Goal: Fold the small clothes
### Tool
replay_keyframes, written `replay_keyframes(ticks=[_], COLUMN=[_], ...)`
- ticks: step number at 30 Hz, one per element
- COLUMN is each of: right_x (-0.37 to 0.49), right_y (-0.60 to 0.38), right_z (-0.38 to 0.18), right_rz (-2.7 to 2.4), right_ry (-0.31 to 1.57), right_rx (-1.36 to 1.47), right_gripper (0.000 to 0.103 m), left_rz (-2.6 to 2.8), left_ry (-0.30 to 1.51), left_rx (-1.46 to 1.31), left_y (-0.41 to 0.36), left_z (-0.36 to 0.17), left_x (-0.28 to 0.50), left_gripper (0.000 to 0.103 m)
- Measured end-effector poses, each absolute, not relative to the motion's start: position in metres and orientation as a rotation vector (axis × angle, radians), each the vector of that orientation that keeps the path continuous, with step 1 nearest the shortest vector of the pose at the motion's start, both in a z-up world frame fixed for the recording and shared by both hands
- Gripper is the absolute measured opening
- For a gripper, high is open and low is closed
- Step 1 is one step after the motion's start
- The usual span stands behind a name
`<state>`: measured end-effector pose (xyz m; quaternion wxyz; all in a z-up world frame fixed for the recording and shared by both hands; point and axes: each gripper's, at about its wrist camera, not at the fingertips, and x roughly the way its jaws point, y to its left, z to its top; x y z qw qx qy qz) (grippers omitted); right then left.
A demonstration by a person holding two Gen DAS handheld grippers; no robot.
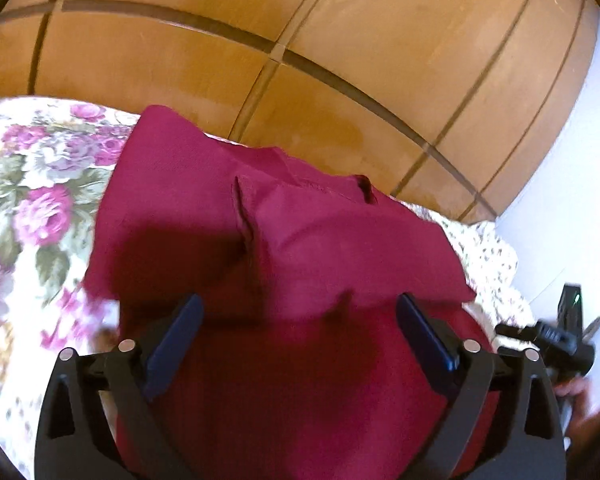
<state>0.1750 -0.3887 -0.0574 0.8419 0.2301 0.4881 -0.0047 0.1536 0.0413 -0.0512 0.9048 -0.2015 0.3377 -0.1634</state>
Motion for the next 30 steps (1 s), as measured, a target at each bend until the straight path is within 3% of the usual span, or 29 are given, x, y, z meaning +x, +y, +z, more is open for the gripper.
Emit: replay_keyframes(ticks=[5,11,17,27,30], right_x=[0.155,0.135,0.115,0.078,0.069], right_y=[-0.401,-0.405,-0.402,-0.42,-0.421], right_z=[-0.054,-0.051,-0.055,-0.071,-0.072], right_rz=[0.005,0.089,0.152,0.223,0.252], right_ry=[1.017,1.076,1.178,1.257,1.273], right_rx=[0.627,0.667,0.542,0.659,0.672], right_gripper=[0.099,0.068,0.066,0.053,0.052], left_rz=[-0.317,-0.333,-0.351,-0.428,-0.467], left_ry=[0.751,0.782,0.787,0.882,0.899], left_rx=[-0.505,-0.471,-0.503,-0.475,-0.438], left_y=[0.058,0.058,0.072,0.101,0.103], left_z=[-0.058,-0.056,-0.054,-0.063,-0.061], left_x=[0.134,0.104,0.073,0.031,0.019], left_gripper=[0.096,0.096,0.096,0.096,0.091])
